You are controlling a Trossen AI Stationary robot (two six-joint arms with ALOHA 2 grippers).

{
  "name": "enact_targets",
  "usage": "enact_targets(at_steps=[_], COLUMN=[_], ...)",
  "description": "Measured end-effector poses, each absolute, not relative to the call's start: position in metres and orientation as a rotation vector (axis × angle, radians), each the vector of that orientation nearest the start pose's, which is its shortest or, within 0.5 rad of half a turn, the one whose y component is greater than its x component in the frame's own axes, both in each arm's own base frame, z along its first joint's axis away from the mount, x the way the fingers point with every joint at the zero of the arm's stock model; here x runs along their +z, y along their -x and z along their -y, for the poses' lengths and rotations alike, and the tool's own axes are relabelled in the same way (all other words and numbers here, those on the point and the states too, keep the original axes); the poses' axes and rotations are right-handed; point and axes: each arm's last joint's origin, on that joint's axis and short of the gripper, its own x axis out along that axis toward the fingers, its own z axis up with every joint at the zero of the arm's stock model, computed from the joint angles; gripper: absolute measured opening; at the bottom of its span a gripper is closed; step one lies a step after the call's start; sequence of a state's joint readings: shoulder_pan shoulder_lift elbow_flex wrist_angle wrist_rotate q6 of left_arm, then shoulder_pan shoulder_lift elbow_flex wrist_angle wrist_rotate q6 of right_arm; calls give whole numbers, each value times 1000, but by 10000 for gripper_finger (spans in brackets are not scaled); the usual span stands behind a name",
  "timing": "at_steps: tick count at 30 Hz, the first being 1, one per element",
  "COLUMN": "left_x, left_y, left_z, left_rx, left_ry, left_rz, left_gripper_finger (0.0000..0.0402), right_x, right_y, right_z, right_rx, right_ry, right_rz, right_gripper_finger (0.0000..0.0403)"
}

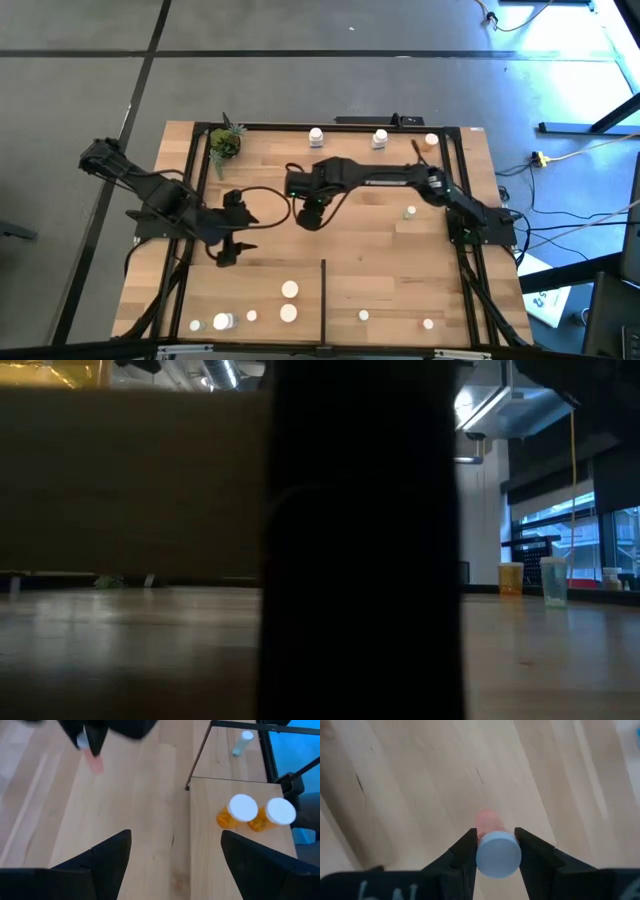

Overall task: Pick and place medicine bottles onto shelf by color
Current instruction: Put the top pink pill bottle on the shelf aligned with the other pink pill bottle

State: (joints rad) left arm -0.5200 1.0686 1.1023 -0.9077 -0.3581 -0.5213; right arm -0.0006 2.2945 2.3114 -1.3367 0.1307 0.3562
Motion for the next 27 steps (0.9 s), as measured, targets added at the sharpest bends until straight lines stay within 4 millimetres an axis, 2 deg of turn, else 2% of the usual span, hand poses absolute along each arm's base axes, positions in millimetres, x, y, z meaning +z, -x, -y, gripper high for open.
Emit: enact_targets(at_steps=[6, 17, 27], left_x=[331, 331, 331], left_y=[-173, -173, -173], left_z=[92, 92, 92], left_rx=[39, 35, 35], left_ry=[116, 114, 113], left_rz=[-797, -796, -797], left_gripper_finger=[302, 302, 302], right_x=[236, 197, 193], right_y=[-480, -492, -493], right_z=[5, 6, 20], right_rx=[-328, -310, -241], right_ry=[-185, -145, -259], right_rz=[-1318, -1384, -1389], right_gripper_finger=[123, 123, 123])
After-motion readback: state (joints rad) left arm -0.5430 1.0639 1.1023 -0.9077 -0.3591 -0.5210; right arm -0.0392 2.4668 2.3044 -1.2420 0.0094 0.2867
